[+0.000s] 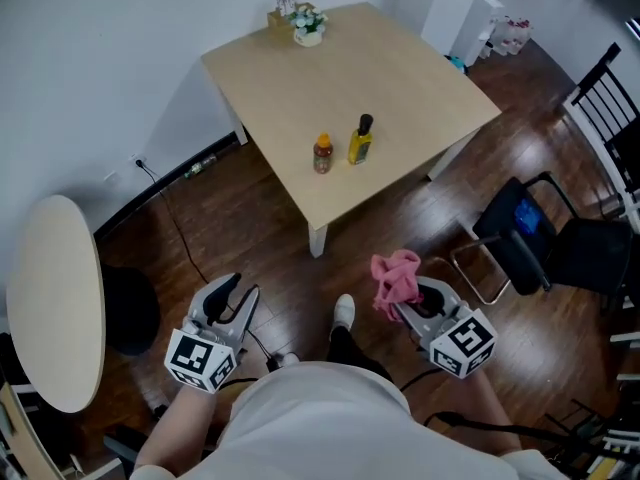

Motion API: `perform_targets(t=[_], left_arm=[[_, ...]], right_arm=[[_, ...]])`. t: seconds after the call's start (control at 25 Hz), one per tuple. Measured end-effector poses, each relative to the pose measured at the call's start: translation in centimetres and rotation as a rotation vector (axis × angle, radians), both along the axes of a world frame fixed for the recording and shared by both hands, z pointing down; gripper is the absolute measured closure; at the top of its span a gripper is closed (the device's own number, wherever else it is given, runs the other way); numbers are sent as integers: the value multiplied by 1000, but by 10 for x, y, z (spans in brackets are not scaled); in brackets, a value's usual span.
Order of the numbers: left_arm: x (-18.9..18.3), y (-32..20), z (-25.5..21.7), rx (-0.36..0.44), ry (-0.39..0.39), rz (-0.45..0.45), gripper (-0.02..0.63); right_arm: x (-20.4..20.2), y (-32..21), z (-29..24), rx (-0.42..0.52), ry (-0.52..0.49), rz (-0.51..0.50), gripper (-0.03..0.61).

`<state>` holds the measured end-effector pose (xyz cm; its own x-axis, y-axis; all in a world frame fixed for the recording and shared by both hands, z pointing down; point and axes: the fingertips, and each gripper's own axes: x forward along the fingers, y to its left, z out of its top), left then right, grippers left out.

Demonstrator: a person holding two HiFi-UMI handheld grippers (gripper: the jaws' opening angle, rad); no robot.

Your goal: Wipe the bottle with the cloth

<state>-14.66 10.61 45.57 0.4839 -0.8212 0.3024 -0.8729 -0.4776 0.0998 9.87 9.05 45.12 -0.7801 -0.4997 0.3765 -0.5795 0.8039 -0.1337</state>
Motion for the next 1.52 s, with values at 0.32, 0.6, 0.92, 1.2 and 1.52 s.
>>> perform_targets(t=[0.32, 0.6, 0.92, 1.2, 1.52], left_arm=[[-11, 80, -11, 34, 64, 133, 465], [21, 130, -36, 80, 79, 186, 472], [81, 181, -36, 52, 56, 206, 477], [150, 218, -36, 29, 20, 285, 476], [196, 251, -42, -13, 3, 355, 476]], right_arm=[[-30, 132, -13, -8, 32, 85, 489], [-9, 180, -37, 49, 34, 106, 489], [33, 232, -61, 82, -1, 76, 489], [80, 276, -43, 37, -35, 82, 489], [91, 284, -42, 54, -75, 32, 489]])
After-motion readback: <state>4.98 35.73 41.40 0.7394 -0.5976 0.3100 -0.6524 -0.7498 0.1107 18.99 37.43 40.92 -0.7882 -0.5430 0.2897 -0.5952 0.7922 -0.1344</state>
